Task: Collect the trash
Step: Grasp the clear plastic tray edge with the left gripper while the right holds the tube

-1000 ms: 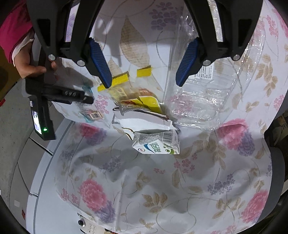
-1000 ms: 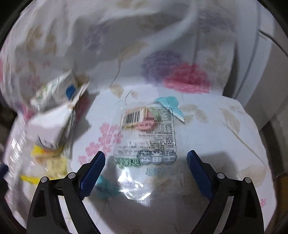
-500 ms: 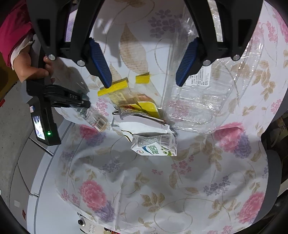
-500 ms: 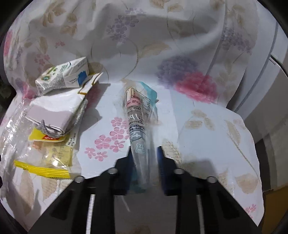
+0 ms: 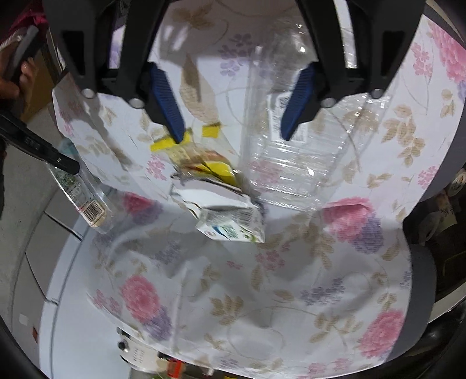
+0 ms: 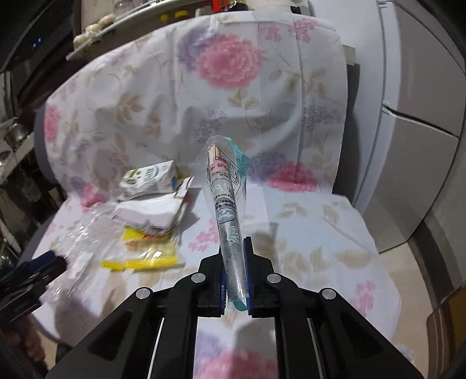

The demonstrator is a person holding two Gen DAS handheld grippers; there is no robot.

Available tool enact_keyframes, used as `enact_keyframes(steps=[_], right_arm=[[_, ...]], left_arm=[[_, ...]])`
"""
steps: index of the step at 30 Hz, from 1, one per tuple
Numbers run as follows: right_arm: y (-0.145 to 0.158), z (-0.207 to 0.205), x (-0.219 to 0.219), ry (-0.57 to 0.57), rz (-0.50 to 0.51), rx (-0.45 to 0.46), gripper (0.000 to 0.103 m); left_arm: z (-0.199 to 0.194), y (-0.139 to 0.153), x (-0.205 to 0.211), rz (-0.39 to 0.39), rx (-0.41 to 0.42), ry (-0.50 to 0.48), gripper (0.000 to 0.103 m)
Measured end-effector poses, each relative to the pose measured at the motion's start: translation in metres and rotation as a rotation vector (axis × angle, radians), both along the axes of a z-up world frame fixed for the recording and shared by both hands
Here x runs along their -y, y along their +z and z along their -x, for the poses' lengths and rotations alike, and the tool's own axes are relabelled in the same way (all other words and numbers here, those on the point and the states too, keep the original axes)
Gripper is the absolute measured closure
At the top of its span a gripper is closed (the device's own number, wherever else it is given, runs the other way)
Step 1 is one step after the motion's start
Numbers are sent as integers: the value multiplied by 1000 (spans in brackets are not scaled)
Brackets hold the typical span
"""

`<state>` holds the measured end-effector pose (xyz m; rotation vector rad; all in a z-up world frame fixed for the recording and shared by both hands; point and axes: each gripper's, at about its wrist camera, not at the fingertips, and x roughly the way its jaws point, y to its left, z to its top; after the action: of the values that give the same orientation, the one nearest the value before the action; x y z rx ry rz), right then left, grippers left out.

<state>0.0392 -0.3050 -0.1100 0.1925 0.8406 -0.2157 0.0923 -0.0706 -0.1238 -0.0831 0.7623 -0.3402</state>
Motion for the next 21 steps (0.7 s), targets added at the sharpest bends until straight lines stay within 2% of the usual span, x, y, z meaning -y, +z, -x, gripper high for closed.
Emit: enact_keyframes(steps=[2, 5, 7, 13, 17, 21], right_arm=[[-2, 10, -6, 8, -7, -3, 92], [-6, 24, -12, 23, -3, -12, 92], [-7, 30, -15, 26, -4, -12, 92], [-12, 30, -23, 33, -18, -15, 92], [-12, 25, -34, 55, -13, -24, 92], [-12, 21, -43, 69, -4, -34, 92]], left_arm=[[0, -3, 2, 6, -19, -6, 43], [-2, -4, -14, 3, -23, 56, 42], [-7, -6, -31, -14, -30, 107, 31], [-18, -13, -83, -46, -32, 246, 32], [-37, -27, -98, -101, -61, 265, 50], [-58, -39, -102, -96, -118, 206, 64]])
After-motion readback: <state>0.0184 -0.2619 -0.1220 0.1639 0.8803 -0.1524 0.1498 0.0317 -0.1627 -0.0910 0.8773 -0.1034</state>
